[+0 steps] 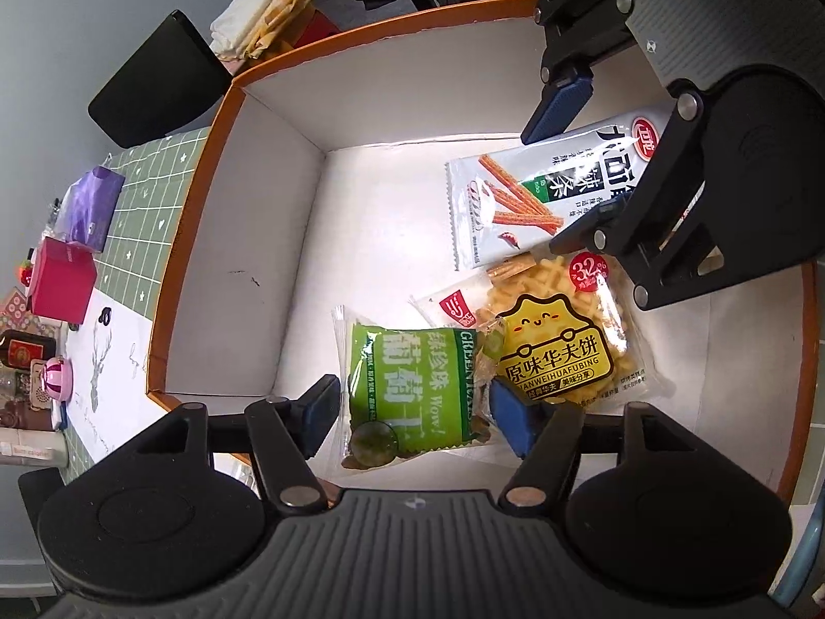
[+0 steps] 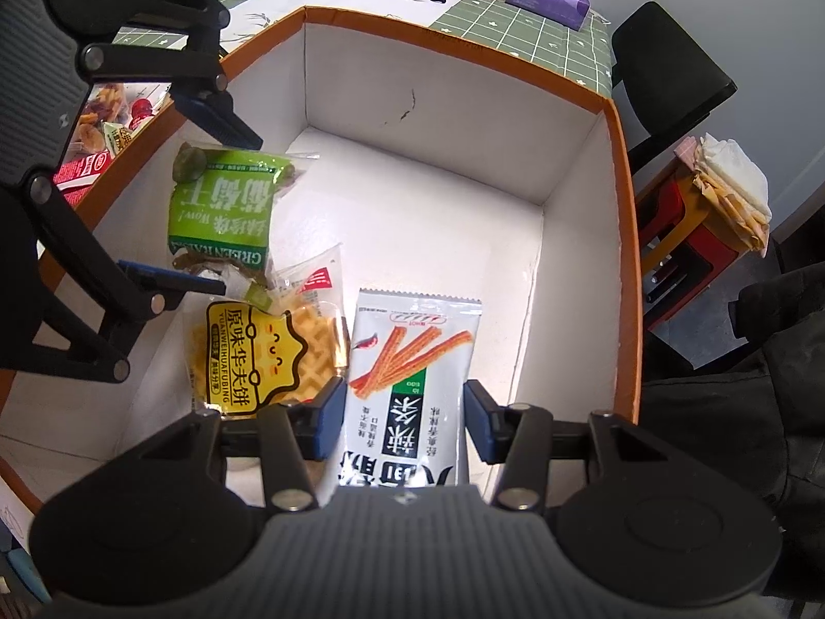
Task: Organize snacks
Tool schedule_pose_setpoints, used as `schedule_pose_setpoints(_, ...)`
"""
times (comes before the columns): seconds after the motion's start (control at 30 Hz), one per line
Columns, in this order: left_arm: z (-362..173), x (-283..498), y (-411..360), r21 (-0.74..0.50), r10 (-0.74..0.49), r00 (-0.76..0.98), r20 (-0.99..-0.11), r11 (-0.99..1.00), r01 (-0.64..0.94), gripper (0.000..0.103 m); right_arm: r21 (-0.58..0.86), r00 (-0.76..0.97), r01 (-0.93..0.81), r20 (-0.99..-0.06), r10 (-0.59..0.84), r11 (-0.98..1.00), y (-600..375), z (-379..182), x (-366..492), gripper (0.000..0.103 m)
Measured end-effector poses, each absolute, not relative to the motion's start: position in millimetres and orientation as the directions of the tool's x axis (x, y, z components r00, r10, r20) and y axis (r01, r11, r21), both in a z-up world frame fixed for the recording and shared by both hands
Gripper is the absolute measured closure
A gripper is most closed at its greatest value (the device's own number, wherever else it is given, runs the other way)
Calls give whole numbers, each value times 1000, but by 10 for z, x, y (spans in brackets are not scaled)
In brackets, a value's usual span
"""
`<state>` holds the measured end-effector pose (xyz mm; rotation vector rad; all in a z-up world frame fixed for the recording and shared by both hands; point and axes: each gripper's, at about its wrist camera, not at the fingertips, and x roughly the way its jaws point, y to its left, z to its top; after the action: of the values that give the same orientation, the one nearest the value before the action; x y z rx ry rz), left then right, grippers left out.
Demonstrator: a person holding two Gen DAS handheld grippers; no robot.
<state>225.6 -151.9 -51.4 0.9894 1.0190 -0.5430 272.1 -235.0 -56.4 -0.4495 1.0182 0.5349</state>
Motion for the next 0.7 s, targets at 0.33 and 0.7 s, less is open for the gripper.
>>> schedule_pose_setpoints(0.33,-559,2232,-1469,414,78,430,-900,463,783,15,-57,395,-598,-889,232,799,-2354,-592,2733,46)
schedule_pose_setpoints(0.7,-462,2092,-1370,454,67,479,-875,454,767,17,-51,390,-627,-884,257,777,-2193,-526,2554,42)
